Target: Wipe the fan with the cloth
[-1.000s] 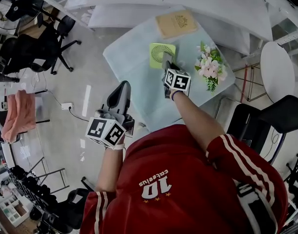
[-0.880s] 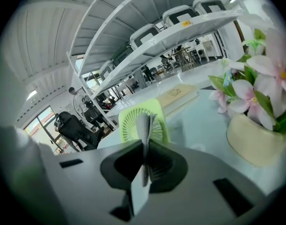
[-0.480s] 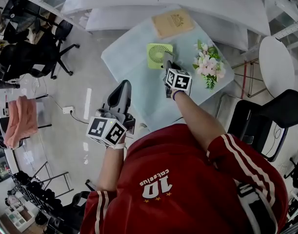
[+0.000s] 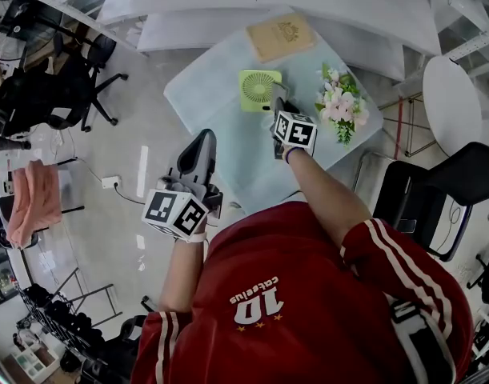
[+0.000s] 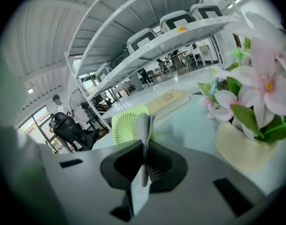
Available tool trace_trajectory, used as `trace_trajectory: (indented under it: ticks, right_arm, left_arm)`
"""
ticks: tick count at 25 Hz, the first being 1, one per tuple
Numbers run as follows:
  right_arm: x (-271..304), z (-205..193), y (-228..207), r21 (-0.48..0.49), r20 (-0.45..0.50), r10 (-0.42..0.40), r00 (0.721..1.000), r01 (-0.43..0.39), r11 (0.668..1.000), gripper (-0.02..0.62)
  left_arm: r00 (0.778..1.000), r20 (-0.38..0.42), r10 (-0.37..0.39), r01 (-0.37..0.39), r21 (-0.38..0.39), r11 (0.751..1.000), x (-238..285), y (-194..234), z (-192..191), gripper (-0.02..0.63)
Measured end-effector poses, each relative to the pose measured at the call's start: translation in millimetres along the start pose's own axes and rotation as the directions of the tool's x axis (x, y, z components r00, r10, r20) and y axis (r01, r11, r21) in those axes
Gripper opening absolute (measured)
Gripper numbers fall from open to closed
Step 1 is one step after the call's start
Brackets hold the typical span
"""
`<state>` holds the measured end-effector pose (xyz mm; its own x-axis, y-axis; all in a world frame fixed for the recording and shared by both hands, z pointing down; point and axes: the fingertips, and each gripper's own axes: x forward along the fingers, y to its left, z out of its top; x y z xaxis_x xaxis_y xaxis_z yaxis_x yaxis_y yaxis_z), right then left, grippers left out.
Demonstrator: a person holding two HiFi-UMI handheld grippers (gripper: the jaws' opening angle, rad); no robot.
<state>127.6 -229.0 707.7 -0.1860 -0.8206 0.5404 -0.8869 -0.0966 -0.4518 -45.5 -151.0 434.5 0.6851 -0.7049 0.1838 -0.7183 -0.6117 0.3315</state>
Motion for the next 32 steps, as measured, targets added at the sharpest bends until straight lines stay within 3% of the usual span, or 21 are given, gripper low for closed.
trace_trajectory:
  ticks: [32]
  right_arm:
    - [-20.6,0.9,-17.9,-0.02,0.036,-0.078,0.996,0.079,0.997,0.012]
  left_arm:
    - [0.998,-0.016,-0.053,0.053,0.001,0.999,0.3,-5.4,-1.3,0.005]
